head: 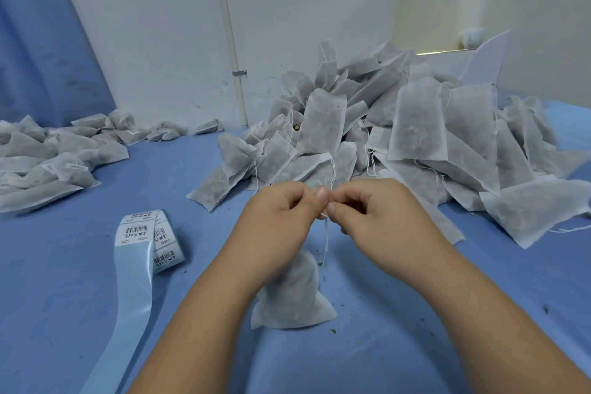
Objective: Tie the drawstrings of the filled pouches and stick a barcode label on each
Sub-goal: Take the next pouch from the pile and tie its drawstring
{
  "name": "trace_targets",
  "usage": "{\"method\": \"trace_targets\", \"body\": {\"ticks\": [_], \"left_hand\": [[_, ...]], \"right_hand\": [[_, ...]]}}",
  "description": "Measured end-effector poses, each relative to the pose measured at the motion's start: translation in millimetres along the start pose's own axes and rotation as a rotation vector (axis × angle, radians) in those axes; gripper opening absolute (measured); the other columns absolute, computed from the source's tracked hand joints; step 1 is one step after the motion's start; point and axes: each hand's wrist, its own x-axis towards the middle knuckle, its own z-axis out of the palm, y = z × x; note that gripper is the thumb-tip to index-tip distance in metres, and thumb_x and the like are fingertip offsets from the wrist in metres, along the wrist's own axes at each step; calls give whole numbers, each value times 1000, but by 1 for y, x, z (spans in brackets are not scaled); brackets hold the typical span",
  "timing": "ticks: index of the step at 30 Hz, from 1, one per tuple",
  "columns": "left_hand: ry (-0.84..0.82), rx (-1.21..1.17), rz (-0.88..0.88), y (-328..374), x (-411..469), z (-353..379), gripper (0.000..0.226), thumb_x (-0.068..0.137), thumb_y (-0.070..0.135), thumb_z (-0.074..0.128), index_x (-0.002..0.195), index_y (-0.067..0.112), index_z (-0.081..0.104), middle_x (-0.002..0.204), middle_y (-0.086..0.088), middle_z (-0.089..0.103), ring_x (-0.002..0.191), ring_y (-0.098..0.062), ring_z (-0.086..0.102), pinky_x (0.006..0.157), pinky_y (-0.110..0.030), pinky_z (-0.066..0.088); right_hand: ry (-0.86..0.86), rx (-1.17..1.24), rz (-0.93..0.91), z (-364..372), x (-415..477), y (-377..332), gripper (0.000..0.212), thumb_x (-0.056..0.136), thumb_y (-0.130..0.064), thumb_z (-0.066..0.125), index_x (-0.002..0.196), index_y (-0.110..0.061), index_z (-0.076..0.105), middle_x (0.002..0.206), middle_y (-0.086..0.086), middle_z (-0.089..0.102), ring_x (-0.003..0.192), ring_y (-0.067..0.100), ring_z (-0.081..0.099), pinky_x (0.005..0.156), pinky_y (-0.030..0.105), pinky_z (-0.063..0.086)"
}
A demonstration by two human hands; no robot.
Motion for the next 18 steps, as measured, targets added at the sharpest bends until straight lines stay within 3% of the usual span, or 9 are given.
{"method": "trace_targets", "body": {"ticks": [2,4,9,15,18], "left_hand": [[-26,-17,-11,1,0,-2,37,94,41,58,58,34,66,47,14,45,48,-6,41,57,-25,39],[-44,-16,-2,2,-1,-5,35,94,41,58,62,30,66,47,14,47,49,-6,42,56,-23,39],[-121,-61,-41,4,-3,-11,21,90,30,64,72,22,71,55,13,55,57,-8,48,63,-27,43],[-115,40,-68,3,-6,-13,21,85,35,68,72,18,68,65,6,62,58,-8,49,54,-18,39],[-111,74,-51,2,-6,-13,20,85,33,70,73,18,67,64,5,58,57,-7,47,53,-17,37]], "right_hand": [[-27,59,40,-1,1,0,24,90,-19,65,66,-23,69,64,4,63,58,21,52,57,31,45],[-54,122,81,-3,1,0,21,90,-20,65,72,-12,70,66,14,60,58,24,46,54,31,41],[-63,204,155,-5,1,0,22,89,-17,65,68,-18,71,57,-10,59,54,10,46,49,20,37],[-65,253,222,-5,2,0,19,87,-19,66,71,-13,73,59,-4,59,56,13,45,54,27,37],[-99,376,315,-6,2,0,23,86,-16,65,64,-18,73,56,-5,52,50,9,41,48,22,35]]}}
